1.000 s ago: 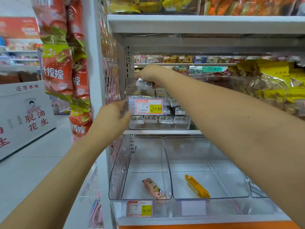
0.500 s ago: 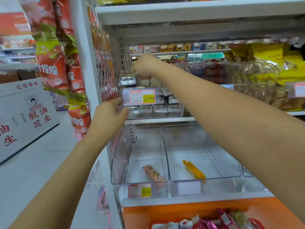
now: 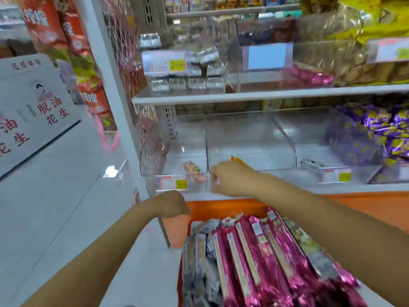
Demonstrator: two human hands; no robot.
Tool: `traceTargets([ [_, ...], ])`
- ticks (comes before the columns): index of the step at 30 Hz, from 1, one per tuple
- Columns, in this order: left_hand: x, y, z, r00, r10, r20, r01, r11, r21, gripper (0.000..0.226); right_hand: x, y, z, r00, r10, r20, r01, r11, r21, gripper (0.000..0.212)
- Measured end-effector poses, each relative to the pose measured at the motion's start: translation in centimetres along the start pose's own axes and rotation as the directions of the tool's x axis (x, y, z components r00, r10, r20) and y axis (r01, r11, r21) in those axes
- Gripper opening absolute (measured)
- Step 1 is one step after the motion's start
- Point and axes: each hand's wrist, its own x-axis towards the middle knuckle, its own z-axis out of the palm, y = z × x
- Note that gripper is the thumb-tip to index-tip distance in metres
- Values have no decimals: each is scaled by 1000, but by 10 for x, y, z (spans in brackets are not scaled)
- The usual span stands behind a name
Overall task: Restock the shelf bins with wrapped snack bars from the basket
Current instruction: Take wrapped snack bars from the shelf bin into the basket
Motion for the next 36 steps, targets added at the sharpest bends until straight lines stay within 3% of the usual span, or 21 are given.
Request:
traceTargets([
  [4,21,-7,37,969,-123,214,111,992,66,37,-5,12,80,985,2,171,-22,993,113,38],
  [9,31,-2,87,935,-188,302,170,982,87,31,-7,17,141,987,3,162,-40,973,227,37],
  [13,40,-10,104,939,-215,268,215,976,28,19,-7,16,163,985,-8,170,-44,955,295,37],
  [16,44,-19,107,940,-239,243,251,968,-20,33,-8,19,175,985,4,172,-56,953,298,27],
  [20,54,-36,119,953,-228,200,228,973,21,16,-14,36,167,996,42,79,-64,951,303,22],
  [22,58,-43,122,953,-250,173,263,963,-52,16,-18,51,162,995,97,10,-96,952,290,22],
  [25,63,-41,120,959,-258,119,263,965,-26,29,-27,79,152,967,241,-84,-209,936,282,20],
  [29,64,-23,119,977,-210,28,210,978,-12,35,-45,118,141,864,476,-164,-429,866,257,37],
  [32,66,-14,121,981,-192,39,190,980,67,38,-65,137,130,766,642,25,-629,741,234,50],
  [34,69,-10,122,977,-201,74,193,975,107,40,-81,144,124,713,662,232,-701,663,263,52],
  [36,68,-2,123,972,-206,112,188,970,154,42,-92,149,120,701,623,348,-713,619,328,49],
])
